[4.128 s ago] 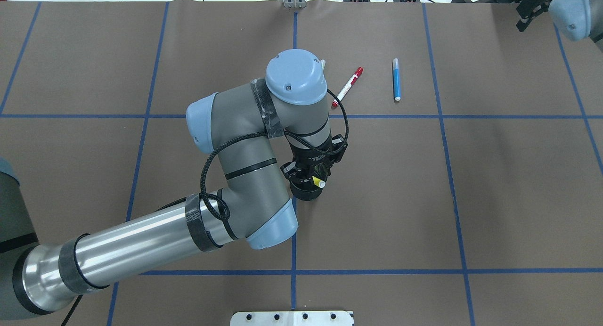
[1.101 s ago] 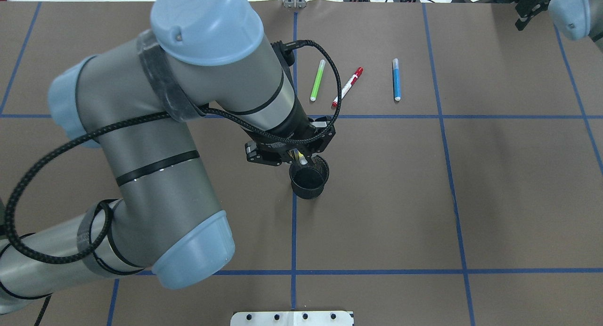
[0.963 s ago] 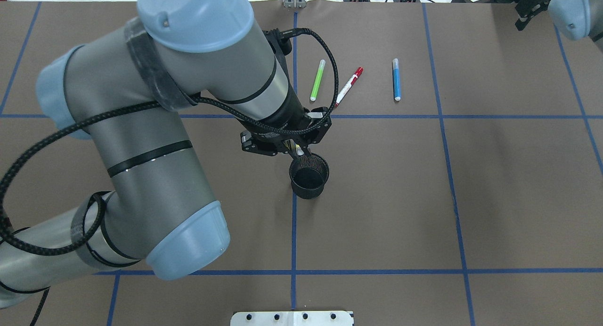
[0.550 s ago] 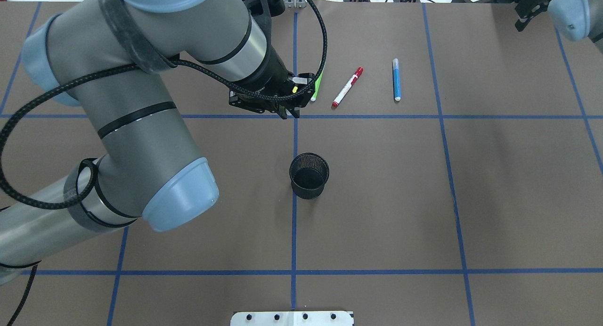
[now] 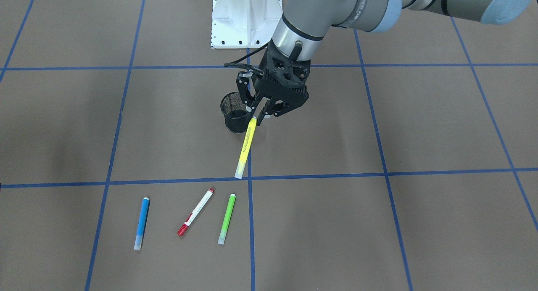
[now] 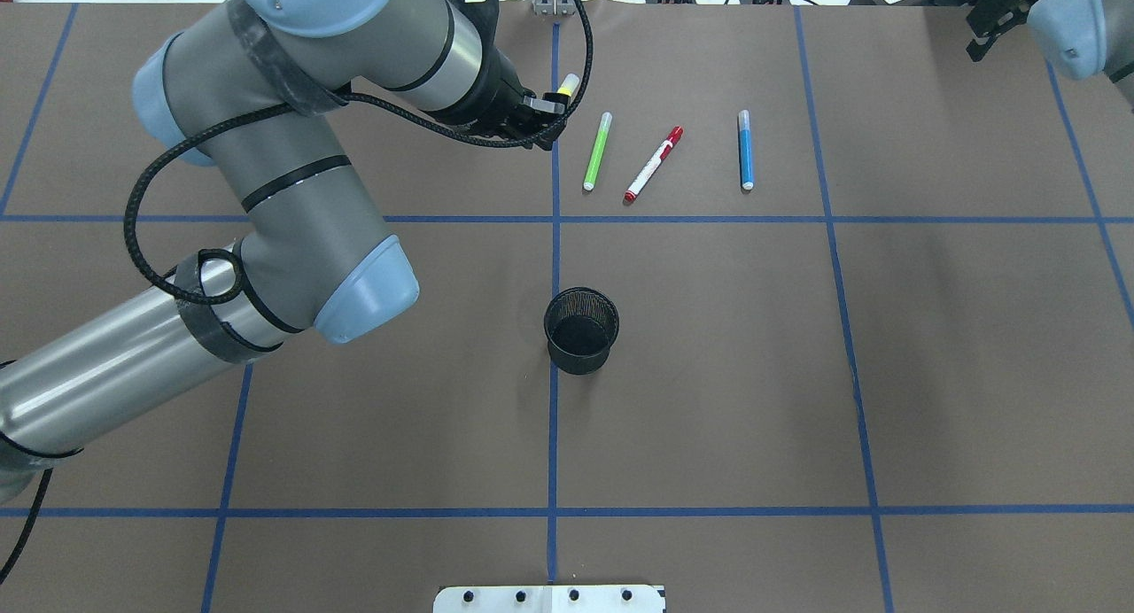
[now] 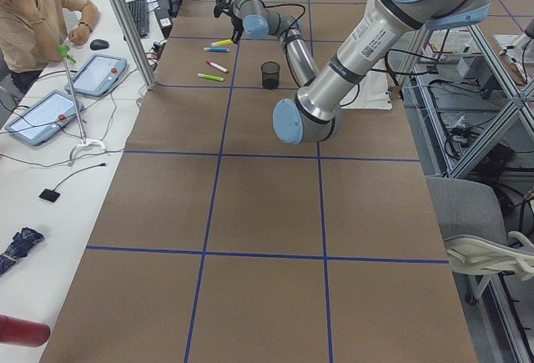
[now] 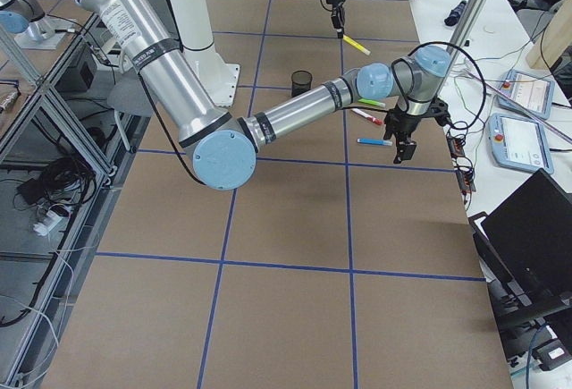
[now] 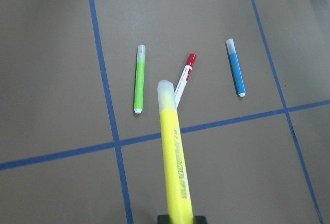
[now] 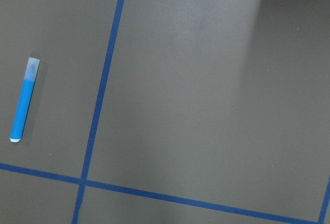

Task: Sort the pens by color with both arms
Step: 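Lower the yellow highlighter beside the green marker and open the left gripper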

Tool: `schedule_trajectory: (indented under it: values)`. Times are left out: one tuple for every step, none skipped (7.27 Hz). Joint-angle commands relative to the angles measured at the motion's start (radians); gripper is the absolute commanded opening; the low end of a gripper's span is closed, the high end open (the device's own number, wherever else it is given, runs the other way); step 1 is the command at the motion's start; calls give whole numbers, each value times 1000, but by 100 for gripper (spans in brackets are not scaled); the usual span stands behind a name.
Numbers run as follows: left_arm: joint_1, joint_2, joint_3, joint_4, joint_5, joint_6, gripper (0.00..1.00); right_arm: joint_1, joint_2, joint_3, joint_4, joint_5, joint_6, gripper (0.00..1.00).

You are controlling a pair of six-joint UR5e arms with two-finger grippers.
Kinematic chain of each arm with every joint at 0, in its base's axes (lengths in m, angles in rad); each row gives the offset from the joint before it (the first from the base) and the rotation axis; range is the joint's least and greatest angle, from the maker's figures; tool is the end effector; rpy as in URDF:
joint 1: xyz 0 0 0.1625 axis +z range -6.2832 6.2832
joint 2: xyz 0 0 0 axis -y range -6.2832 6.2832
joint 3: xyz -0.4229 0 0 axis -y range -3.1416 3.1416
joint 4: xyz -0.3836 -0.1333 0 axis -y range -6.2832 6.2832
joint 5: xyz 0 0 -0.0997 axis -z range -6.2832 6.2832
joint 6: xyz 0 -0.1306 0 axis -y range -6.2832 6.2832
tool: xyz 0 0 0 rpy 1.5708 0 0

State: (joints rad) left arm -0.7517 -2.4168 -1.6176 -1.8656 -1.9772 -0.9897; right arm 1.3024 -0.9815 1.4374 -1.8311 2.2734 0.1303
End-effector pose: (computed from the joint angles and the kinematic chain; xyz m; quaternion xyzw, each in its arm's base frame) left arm 0.4598 -0.5416 0.0965 0.2073 0.5342 0.0433 0.8184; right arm -0.1376 -0.6847 0.4236 0.0220 -0.3538 -0.0980 0.9299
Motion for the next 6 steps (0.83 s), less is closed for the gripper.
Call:
schedule_trajectory:
  values:
    - [-21, -1, 152, -172, 90, 84, 0, 0, 0, -5, 1, 0, 0, 99]
    - [-18, -25, 238, -216, 127, 118, 0, -5, 0, -5, 1, 0, 5, 99]
    - [-14, -56, 357, -312, 161, 121, 0, -6, 0, -5, 1, 2, 9, 99]
    - [32, -94, 490, -425, 258, 143, 0, -9, 0, -6, 1, 0, 11, 99]
    - [43, -122, 557, -450, 291, 184, 0, -12, 0, -6, 1, 0, 11, 99]
    - [48, -122, 568, -451, 291, 216, 0, -14, 0, -9, 1, 0, 11, 99]
